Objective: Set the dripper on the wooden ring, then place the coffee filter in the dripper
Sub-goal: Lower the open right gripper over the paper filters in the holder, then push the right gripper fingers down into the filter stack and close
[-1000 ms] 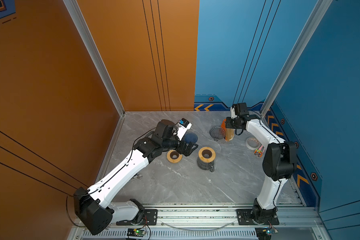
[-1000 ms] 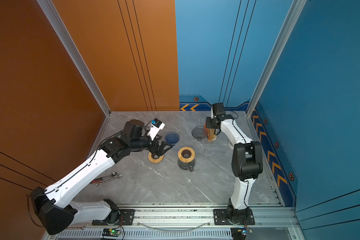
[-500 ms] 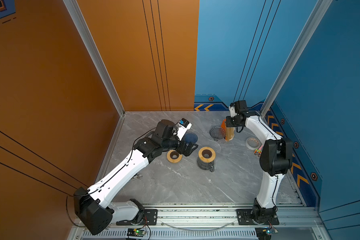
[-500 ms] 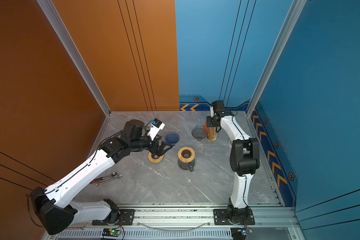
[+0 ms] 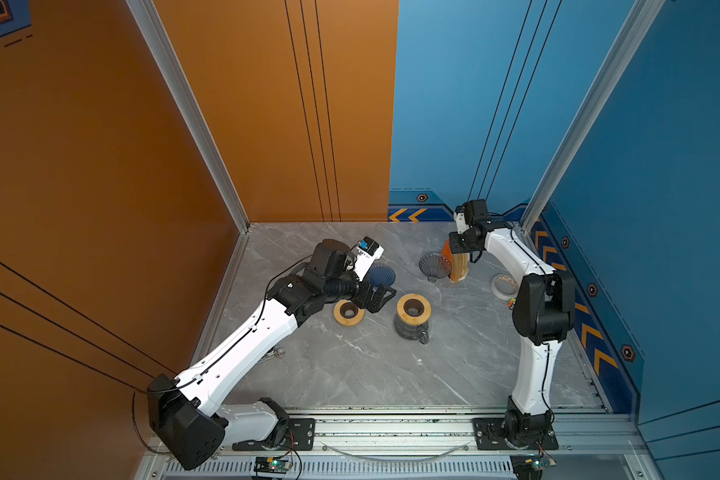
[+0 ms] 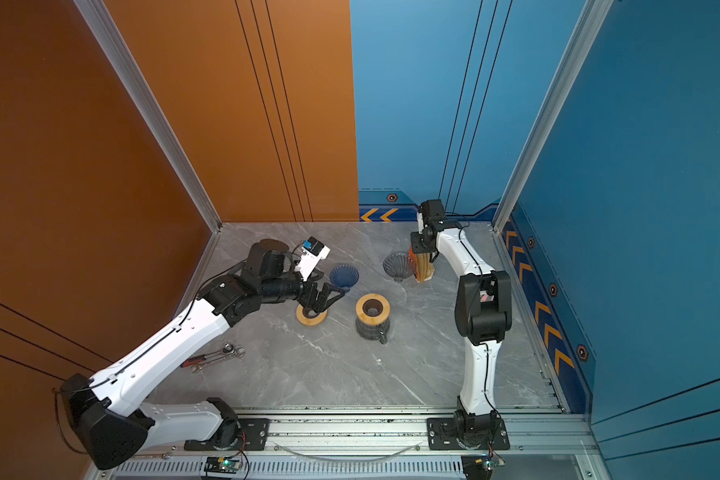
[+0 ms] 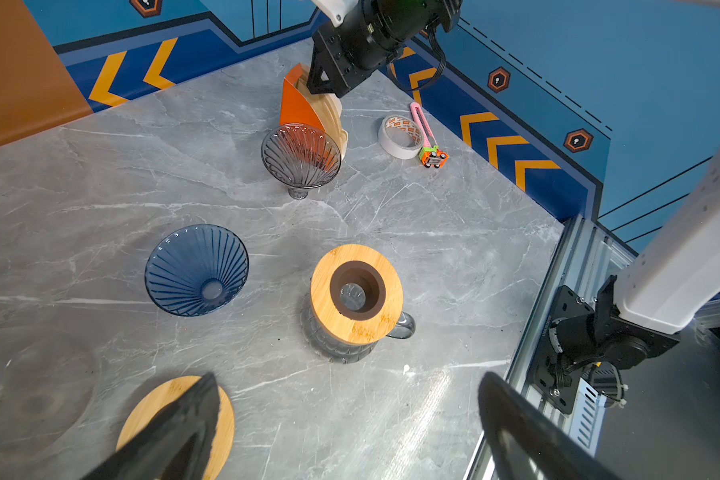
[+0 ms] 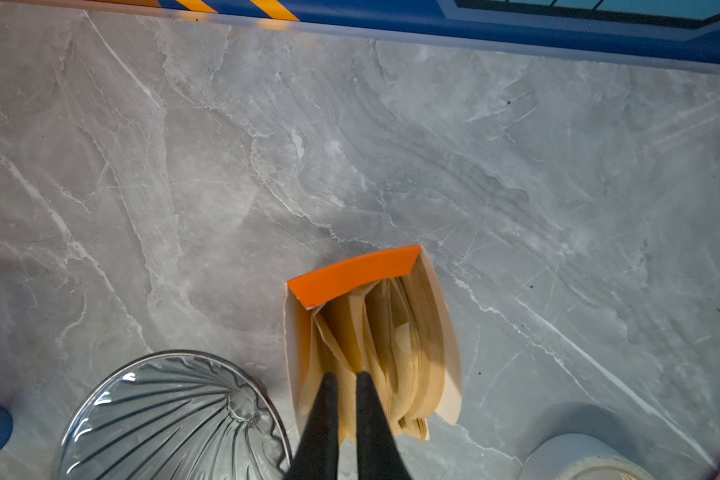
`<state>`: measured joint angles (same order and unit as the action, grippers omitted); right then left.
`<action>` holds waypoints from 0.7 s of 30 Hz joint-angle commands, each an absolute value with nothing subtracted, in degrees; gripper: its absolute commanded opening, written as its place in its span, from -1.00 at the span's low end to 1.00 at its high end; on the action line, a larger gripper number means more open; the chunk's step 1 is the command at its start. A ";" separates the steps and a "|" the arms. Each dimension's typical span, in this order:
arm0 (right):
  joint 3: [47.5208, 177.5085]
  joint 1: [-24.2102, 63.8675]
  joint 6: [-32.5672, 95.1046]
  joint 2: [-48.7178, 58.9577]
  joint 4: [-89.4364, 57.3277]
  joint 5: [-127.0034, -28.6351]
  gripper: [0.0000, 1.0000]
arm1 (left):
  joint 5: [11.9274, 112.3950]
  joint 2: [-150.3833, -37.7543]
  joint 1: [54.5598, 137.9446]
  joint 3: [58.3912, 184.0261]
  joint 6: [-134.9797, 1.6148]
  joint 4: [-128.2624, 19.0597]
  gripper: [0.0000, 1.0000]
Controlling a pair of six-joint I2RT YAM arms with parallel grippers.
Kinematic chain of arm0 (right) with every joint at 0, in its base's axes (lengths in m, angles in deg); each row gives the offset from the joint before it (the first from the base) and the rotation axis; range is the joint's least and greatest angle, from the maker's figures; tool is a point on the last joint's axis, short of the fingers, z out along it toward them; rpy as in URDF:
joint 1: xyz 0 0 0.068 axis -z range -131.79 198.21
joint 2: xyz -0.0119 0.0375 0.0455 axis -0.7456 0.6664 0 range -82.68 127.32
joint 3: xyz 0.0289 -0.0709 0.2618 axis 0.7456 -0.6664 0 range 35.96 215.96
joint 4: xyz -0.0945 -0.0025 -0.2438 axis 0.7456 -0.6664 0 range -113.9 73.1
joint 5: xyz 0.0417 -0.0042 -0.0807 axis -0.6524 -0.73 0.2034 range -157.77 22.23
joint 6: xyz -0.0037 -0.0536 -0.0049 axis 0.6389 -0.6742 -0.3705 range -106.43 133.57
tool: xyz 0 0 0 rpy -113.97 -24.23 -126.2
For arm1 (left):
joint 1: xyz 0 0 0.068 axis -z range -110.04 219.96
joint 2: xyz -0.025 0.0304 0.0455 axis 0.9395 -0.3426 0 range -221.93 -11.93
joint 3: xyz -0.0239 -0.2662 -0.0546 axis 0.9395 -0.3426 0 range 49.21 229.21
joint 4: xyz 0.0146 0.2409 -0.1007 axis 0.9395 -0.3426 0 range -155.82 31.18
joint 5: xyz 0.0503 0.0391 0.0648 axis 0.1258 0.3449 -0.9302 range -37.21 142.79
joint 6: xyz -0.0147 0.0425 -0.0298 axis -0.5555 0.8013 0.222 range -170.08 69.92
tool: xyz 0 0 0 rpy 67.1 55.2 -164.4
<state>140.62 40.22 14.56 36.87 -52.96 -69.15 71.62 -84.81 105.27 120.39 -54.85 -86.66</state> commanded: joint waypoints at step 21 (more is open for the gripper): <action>143.96 38.37 9.80 40.36 -56.02 -63.32 -0.78 | 71.88 -85.49 105.87 120.74 -53.59 -87.74 0.95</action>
<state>142.63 38.98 11.39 39.75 -54.40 -65.81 71.62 -85.03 105.29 120.39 -54.39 -86.72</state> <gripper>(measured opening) 0.110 0.976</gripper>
